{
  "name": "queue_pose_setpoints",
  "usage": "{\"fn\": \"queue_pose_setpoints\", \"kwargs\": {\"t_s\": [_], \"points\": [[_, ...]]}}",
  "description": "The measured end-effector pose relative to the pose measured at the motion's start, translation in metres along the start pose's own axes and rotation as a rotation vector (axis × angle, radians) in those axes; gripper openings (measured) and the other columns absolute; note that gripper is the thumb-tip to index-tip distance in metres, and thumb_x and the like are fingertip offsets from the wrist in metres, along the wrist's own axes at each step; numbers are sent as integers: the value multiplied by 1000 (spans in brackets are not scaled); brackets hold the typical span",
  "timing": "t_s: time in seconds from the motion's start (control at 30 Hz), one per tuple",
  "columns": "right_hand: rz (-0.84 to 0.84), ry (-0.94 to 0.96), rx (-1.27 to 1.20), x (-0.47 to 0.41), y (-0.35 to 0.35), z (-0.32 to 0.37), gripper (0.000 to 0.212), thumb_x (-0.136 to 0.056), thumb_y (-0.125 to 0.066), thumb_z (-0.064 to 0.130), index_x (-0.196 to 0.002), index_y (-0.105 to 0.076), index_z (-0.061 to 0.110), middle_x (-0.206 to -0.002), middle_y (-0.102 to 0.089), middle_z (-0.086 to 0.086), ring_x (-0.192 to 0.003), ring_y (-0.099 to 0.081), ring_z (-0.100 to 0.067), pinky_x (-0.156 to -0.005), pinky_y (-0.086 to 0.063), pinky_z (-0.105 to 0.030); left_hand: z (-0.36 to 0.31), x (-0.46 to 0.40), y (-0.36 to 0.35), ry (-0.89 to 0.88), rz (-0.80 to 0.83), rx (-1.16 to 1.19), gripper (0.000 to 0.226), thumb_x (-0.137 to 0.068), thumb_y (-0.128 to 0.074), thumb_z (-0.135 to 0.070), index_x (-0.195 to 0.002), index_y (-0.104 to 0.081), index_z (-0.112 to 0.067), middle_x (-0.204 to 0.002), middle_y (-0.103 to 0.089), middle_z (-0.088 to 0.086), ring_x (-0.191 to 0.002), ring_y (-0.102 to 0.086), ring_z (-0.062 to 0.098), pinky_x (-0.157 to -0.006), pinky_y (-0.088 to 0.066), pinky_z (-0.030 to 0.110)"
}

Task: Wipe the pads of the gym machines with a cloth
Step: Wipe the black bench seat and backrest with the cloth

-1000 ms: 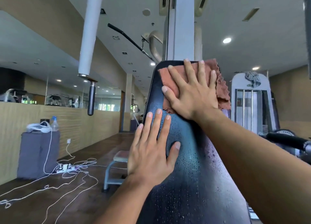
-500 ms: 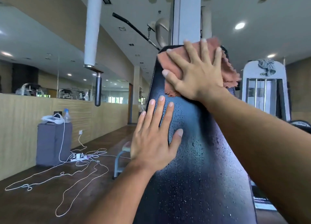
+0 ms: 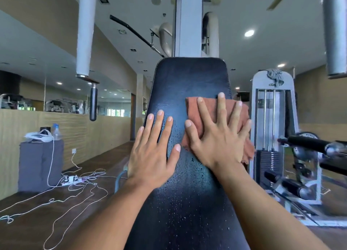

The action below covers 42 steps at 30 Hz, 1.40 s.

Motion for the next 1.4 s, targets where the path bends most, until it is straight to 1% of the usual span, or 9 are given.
{"fn": "queue_pose_setpoints", "kwargs": {"t_s": [0.23, 0.33, 0.47, 0.63, 0.7, 0.77, 0.87, 0.93, 1.4], "points": [[78, 83, -14, -4, 1, 29, 68, -93, -15, 74, -155, -1, 49, -167, 13, 1, -151, 16, -36, -116, 7, -65, 4, -5, 16, 92, -47, 503, 63, -97, -23, -47, -155, -27, -22, -163, -19, -11, -151, -7, 3, -124, -11, 36], [192, 180, -72, -14, 2, 63, 60, -98, -14, 66, -154, 2, 51, -165, 21, 3, -149, 27, -32, -116, 17, -61, 6, -9, 38, 203, -129, 713, 64, -96, -23, -54, -154, -28, -27, -159, -31, -12, -145, -26, 1, -115, -19, 15], [348, 203, -494, -24, 16, 71, 50, -105, -27, 42, -152, -13, 53, -167, 5, 14, -151, 22, -15, -115, 25, -47, 0, -23, 61, 198, -326, 654, 59, -99, -28, -45, -152, -34, -18, -161, -29, -1, -147, -25, 6, -117, -16, 17], [129, -152, -1383, -37, 40, 30, 27, -93, -45, 41, -115, -60, 36, -125, -62, 16, -126, -52, -5, -116, -33, -40, -40, -44, 28, 81, 11, 398, 73, -95, -3, -64, -157, -17, -28, -166, -5, -6, -152, -1, 10, -124, -5, 37], [-90, -135, -1183, -33, 47, 9, 34, -94, -40, 39, -115, -63, 26, -118, -66, 12, -116, -58, -7, -108, -41, -37, -43, -44, 11, 109, 55, 160, 75, -91, 8, -70, -156, -11, -38, -166, 5, -8, -153, 5, 16, -122, -1, 47], [-192, -14, -760, -24, 43, -9, 45, -98, -33, 36, -131, -57, 18, -133, -60, 2, -127, -50, -15, -113, -35, -43, -42, -42, 8, 112, 31, 53, 66, -95, -6, -66, -155, -14, -40, -167, -2, -3, -153, -5, 23, -119, -9, 55], [-39, 126, -375, -10, 13, -23, 62, -100, -20, 45, -155, -31, 18, -166, -18, 1, -154, -7, -18, -123, -4, -43, -35, -31, 2, 85, 26, -12, 61, -97, -15, -63, -154, -11, -43, -167, 0, -2, -153, -1, 25, -114, -8, 66], [-41, 188, -242, -4, 1, -26, 66, -101, -15, 49, -158, -24, 17, -167, -8, 1, -154, 1, -19, -122, -2, -42, -26, -21, 2, 73, 27, -38, 61, -97, -17, -65, -154, -9, -45, -167, 2, -3, -153, 2, 24, -113, -8, 68], [-19, 326, 27, 2, -4, -35, 64, -104, -19, 46, -159, -17, 13, -167, -7, -8, -154, -2, -31, -120, -14, -52, -17, 38, 2, 11, 101, -92, 65, -96, -21, -67, -156, -10, -42, -167, 3, -1, -153, 4, 24, -119, -11, 62]]}}
Point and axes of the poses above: each hand's wrist, its own x-axis away from the middle knuckle, its own y-axis out of the back of the hand, z = x × y, the point moved 4 cm from there along -x, towards the middle knuckle
